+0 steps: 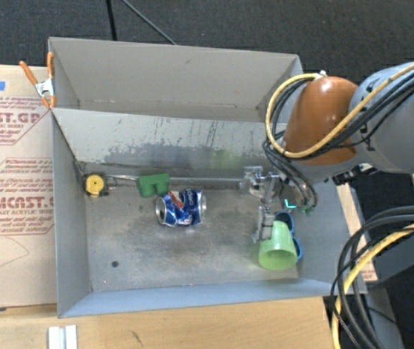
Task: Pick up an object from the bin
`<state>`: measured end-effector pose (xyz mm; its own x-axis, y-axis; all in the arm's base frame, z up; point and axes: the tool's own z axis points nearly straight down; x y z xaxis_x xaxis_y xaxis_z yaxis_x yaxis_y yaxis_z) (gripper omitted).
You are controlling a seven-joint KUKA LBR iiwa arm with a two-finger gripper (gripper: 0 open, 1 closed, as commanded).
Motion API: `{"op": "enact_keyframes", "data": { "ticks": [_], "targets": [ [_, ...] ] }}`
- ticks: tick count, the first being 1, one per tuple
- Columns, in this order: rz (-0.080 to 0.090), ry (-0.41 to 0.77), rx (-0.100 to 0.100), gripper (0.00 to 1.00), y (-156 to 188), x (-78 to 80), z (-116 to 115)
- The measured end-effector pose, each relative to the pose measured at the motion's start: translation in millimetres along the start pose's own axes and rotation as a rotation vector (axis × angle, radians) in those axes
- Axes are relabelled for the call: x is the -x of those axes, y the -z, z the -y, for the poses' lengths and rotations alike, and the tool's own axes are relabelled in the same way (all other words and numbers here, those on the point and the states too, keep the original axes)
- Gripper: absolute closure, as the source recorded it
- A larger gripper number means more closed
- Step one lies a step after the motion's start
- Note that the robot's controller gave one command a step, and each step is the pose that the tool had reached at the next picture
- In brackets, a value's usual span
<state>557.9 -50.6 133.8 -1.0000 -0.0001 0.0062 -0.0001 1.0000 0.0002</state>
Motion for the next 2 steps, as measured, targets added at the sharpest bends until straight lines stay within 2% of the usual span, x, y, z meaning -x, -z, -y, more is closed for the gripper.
{"op": "enact_keyframes", "data": {
  "ticks": [1,2],
  "targets": [
    [0.004,-0.268,0.004,0.0,-66.1,23.9,-82.2],
    [0.01,-0.321,0.003,0.0,-32.5,25.5,-94.9]
  ]
}}
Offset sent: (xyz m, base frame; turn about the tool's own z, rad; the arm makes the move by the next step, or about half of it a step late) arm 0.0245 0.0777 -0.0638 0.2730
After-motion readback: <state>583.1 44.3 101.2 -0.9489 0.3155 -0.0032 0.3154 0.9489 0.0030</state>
